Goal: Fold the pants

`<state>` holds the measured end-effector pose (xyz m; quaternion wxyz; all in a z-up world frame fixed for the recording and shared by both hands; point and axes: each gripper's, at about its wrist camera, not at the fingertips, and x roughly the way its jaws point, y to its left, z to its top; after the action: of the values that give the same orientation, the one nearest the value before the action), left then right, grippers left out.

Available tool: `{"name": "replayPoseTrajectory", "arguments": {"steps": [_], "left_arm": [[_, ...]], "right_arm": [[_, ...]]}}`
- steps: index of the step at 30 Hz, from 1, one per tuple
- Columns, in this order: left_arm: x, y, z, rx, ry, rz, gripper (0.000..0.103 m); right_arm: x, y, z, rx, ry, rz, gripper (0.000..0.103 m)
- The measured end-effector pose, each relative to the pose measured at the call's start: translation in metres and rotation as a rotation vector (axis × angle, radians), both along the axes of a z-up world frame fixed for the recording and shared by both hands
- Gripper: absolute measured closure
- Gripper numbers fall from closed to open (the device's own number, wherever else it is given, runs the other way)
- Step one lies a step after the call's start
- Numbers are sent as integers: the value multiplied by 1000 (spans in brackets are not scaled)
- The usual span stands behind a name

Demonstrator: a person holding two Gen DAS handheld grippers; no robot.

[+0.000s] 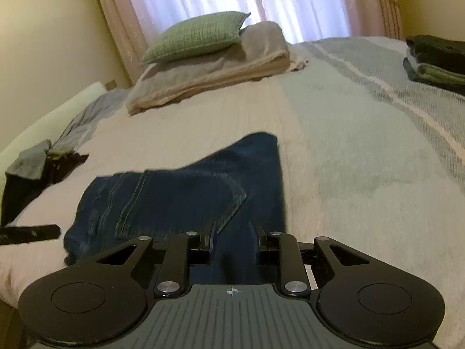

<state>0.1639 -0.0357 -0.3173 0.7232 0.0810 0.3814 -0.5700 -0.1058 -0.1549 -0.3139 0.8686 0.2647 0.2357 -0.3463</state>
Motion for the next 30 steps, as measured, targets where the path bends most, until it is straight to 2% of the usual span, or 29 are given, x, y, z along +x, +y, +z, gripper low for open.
{"name": "replayPoseTrajectory", "arguments": {"steps": [5, 7, 10, 13, 15, 18, 21, 22, 24, 26, 28, 29, 30], "left_arm": [[21, -25, -19, 64, 151, 13, 75], [26, -22, -24, 33, 229, 20, 77], [30, -18, -21, -16, 257, 16, 82], [40, -18, -27, -53, 345, 21, 82], [49, -21, -37, -57, 404, 30, 81], [56, -25, -55, -23, 484, 59, 83], [48, -24, -49, -17, 414, 61, 89], [47, -22, -46, -31, 401, 70, 96], [44, -18, -40, -72, 363, 70, 98], [39, -10, -34, -86, 278, 68, 99], [37, -6, -45, -43, 216, 64, 96], [38, -6, -55, -19, 209, 63, 96], [39, -4, -63, -30, 227, 71, 96]], "right_arm": [[1, -13, -11, 50, -8, -25, 83], [1, -16, -19, 80, -4, -20, 83], [1, -13, -24, 61, -2, -14, 83], [4, -14, -25, 55, 1, -13, 83], [6, -13, -26, 49, 9, -9, 82], [7, -12, -26, 46, 9, -10, 82], [4, -12, -27, 53, 1, -11, 82], [4, -13, -27, 55, -1, -13, 82], [6, -14, -27, 53, 5, -11, 82], [7, -13, -27, 49, 21, -12, 83], [10, -13, -28, 49, 36, -2, 83], [13, -13, -29, 53, 45, 3, 83], [15, -13, -31, 51, 59, 4, 83]]}}
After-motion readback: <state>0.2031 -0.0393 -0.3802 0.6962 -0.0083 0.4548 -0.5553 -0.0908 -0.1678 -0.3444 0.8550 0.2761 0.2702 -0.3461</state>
